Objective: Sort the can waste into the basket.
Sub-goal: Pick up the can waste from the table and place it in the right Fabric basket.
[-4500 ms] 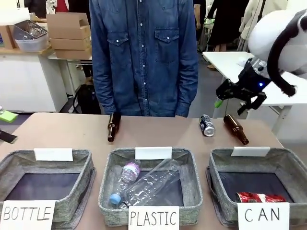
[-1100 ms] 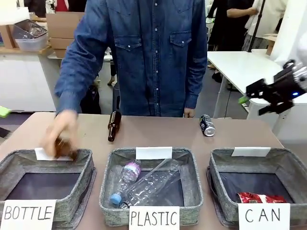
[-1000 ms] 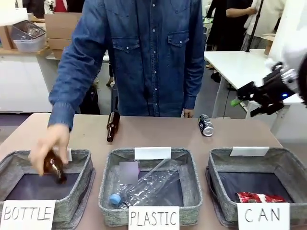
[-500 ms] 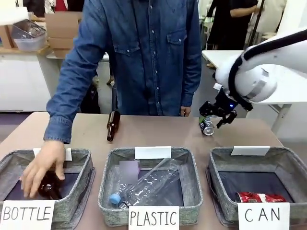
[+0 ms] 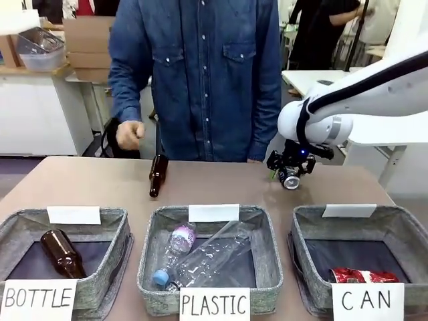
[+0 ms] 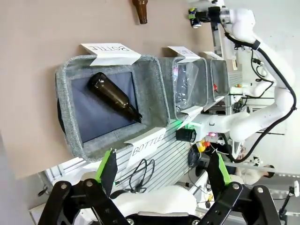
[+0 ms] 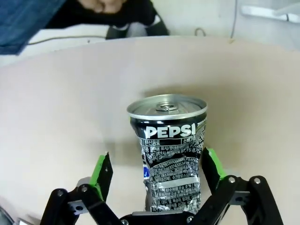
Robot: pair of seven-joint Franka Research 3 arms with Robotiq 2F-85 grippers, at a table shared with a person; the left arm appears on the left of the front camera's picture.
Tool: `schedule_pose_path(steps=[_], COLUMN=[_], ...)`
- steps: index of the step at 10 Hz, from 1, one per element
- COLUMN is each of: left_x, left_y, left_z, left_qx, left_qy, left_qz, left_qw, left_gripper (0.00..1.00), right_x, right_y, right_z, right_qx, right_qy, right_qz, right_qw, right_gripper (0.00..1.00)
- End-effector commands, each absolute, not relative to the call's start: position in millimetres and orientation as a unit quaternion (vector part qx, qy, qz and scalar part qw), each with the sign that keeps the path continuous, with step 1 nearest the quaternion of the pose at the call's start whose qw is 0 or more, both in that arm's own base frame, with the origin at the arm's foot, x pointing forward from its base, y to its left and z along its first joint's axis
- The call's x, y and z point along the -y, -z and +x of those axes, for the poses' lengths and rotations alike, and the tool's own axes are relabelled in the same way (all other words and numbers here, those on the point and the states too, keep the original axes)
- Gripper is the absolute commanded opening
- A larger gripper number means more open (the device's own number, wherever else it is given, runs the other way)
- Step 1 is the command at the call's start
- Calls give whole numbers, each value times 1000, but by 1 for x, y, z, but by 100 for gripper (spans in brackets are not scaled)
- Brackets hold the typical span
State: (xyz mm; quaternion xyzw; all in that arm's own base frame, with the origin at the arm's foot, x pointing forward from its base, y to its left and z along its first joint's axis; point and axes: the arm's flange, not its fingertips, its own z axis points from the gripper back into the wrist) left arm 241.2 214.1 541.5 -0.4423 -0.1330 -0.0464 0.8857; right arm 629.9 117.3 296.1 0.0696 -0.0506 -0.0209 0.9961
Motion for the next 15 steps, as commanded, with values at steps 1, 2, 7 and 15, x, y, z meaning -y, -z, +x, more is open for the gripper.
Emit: schedule_pose_path(steps=[1,2,7,15], left_x=[-214,-214,-128,-41], left_y=[-543,-543,-527,-489], left_z=[241,241,245,241], left_qx=[133,133,103,68], left_qy=[47,47,122,149], left_qz=[-439,-439,-580,-641], left_qw=[887,887,799,750], left_gripper=[100,100,100,100], right_x=[-123,-123,-118,-28], right_y=[-303,-304,-311,-496], right_z=[634,634,635,480], right_qx=[32,28,24,-78], right_qy=[24,20,23,-48], right_qz=[43,43,32,74], right_qw=[998,998,999,993], right_gripper=[42,41,5,36])
